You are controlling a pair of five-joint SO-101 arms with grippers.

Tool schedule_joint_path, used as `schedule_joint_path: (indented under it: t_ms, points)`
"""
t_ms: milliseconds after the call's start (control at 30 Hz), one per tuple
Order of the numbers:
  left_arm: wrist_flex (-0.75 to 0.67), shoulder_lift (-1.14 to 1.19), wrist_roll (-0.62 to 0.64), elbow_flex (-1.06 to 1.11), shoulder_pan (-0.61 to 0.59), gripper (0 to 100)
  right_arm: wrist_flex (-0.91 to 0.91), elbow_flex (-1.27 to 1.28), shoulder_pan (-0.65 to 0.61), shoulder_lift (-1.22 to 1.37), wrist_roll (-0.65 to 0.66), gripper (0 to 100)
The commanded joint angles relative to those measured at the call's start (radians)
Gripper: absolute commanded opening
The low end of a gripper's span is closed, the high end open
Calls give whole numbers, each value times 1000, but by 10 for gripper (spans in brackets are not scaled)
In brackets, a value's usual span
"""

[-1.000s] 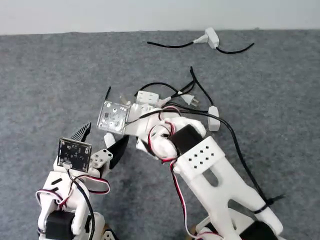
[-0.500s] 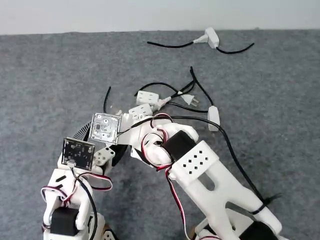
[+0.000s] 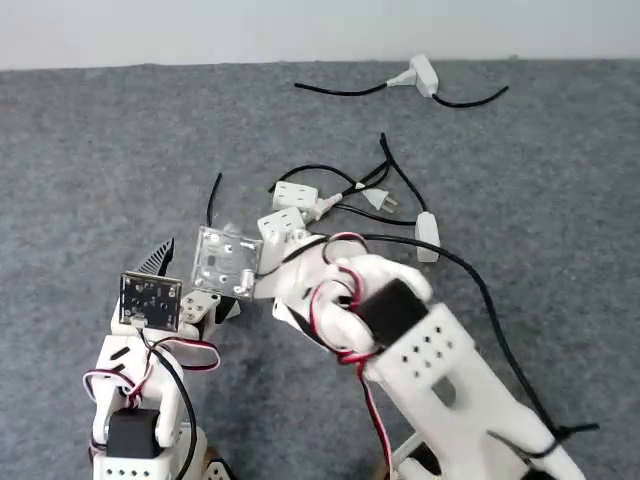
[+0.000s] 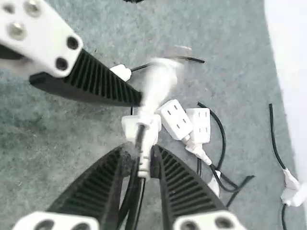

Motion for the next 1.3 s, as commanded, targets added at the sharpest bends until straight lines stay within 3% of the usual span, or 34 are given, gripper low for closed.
schedule_joint_path:
  t_ms: [0, 267, 500, 833, 1100, 1267]
  points:
    - [-32, 2, 18, -10, 18, 348, 21, -20, -15, -93, -14, 9]
    - [-31, 3, 18, 2, 74, 348, 15, -21, -19, -94, -15, 9]
    - [-31, 3, 20, 2, 77, 348, 10, -28, -110, -94, -44, 9]
    - [-31, 3, 20, 2, 74, 348, 7, -23, -105, -93, -48, 9]
    - [-35, 2, 17, 13, 64, 348, -94, 31, 61, -93, -52, 9]
    - [-63, 2, 17, 25, -5, 348, -137, 89, 163, -93, -198, 15]
